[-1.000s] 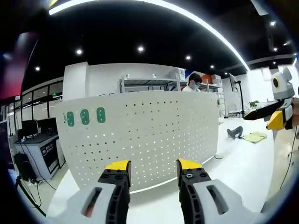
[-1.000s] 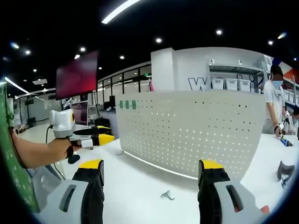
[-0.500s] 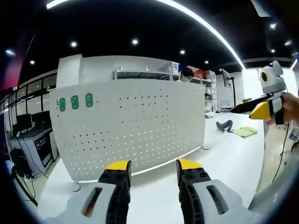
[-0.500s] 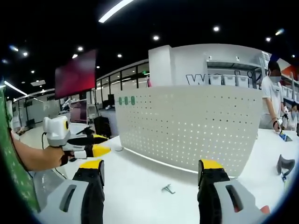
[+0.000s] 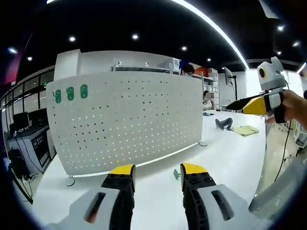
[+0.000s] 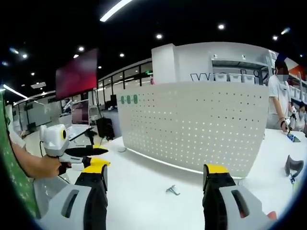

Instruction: Insert the hook assembly into the mounting plate slot until the hook locks in place.

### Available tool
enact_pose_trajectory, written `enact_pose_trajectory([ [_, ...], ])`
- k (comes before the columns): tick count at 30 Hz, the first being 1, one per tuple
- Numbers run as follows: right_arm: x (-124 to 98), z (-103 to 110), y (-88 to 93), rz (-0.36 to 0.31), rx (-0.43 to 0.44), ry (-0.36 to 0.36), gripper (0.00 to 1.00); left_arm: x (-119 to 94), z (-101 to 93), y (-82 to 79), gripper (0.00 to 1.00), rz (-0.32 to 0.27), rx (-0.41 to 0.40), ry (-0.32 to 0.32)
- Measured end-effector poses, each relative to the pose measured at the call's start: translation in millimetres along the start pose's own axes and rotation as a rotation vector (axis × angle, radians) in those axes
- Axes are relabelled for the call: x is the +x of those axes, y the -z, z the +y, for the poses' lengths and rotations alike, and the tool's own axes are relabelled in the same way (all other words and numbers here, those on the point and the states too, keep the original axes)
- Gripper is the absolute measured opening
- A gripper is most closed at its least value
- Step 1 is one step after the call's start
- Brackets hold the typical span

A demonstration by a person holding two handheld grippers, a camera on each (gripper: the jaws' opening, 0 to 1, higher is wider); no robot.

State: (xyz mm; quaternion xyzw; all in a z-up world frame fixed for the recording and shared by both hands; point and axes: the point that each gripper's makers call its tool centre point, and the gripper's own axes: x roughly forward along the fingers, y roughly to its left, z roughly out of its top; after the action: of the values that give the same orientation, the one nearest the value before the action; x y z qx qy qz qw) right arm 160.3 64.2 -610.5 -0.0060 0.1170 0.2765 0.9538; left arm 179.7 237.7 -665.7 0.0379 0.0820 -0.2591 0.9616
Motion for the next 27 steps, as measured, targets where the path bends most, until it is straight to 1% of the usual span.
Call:
enact_pose_trajectory([
  [4, 5, -5, 9.2, 0.018, 0.015, 0.001, 0.83, 0, -1.5, 0.6, 0.39, 0.003, 0.002, 0.003],
  [8, 11, -10, 23.6, 0.052, 0.03, -0.001, 0.82, 0, -3.7, 4.0, 0.39, 0.015, 0.008, 0.008],
  [14, 18, -17, 38.4, 0.083, 0.047, -0.003, 0.82, 1, -5.2, 9.7, 0.39, 0.03, 0.009, 0.011],
  [19, 28, -22, 57.7, 0.129, 0.066, -0.013, 0.82, 3, -11.7, 19.1, 0.39, 0.055, 0.016, 0.028],
  [27, 43, -30, 78.4, 0.177, 0.076, -0.026, 0.8, 2, -24.7, 31.3, 0.39, 0.085, 0.017, 0.058],
])
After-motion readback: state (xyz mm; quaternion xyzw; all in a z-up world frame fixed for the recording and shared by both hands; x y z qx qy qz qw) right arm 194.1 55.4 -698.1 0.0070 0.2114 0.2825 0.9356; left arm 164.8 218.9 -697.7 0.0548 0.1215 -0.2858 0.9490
